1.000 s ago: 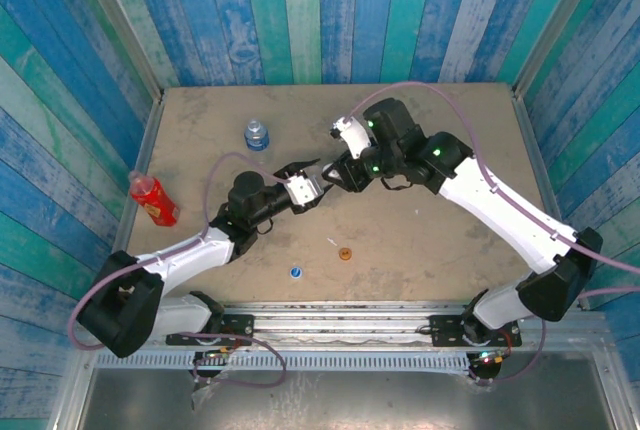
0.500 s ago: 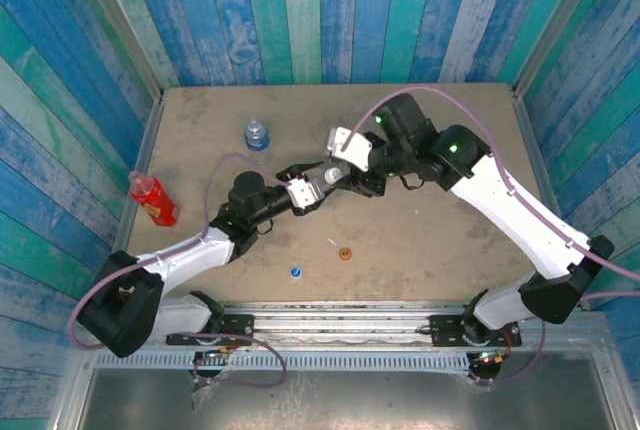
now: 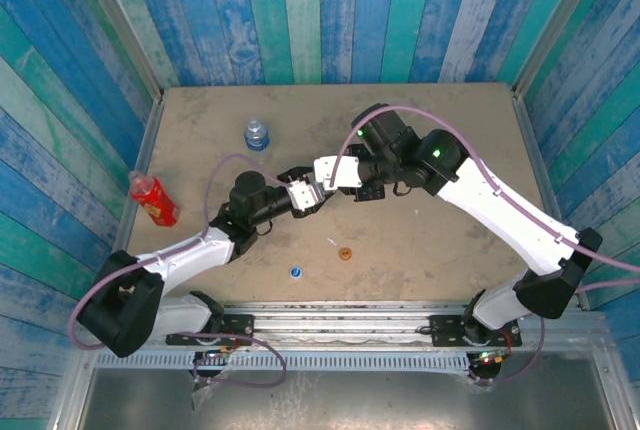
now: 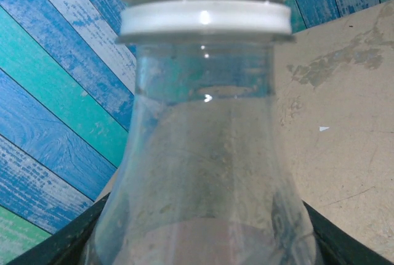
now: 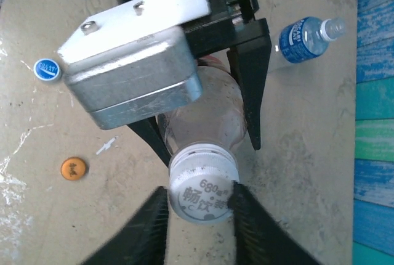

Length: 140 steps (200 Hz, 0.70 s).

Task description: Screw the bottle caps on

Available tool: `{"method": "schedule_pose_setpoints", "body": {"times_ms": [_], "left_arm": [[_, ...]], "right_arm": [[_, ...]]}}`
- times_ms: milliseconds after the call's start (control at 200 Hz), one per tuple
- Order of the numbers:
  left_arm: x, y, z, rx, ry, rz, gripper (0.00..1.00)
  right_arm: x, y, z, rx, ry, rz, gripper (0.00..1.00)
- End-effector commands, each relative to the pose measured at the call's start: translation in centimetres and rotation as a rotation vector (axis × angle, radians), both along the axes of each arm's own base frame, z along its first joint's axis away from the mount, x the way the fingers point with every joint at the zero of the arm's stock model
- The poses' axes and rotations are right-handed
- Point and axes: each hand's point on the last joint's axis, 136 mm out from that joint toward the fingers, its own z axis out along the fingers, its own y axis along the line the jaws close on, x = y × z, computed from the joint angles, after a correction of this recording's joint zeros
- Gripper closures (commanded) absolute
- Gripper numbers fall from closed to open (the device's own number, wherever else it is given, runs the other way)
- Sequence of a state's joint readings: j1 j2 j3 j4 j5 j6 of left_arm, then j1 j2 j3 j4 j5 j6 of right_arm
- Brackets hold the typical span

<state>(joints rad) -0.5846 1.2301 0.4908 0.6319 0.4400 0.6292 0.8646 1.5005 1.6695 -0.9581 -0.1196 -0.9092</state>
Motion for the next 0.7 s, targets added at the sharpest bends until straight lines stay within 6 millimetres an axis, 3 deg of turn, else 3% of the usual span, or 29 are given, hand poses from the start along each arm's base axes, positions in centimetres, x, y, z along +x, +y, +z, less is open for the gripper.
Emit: {"method": "schedule_pose_setpoints", "body": {"times_ms": [0, 140, 436, 581, 696], "left_arm": [[-0.1, -0.4, 1.2, -0.016, -0.039, -0.022, 0.37], [-0.2, -0.5, 1.3, -0.018, -0.04, -0.029, 0.37], [-0.2, -0.3, 1.4, -0.02, -0.045, -0.021, 0.37], [0.4, -0.2, 1.5, -0.029, -0.05, 0.008, 0.38], [0.8, -0.1, 1.8, -0.044, -0.058, 0.026, 0.38]], "right_arm": [[0.2, -0.3, -1.1, -0.04, 0.006, -0.009, 0.59], [0.6, -0.3, -1.4, -0.054, -0.001, -0.021, 0.56], [0.6, 0.2, -0.8, -0.001, 0.056, -0.086, 0.73], [2.6, 1.0, 1.1, 0.226, 0.209, -0.438, 0.85], [3.0, 2.9, 1.8, 0.539, 0.572, -0.777, 0.94]]}}
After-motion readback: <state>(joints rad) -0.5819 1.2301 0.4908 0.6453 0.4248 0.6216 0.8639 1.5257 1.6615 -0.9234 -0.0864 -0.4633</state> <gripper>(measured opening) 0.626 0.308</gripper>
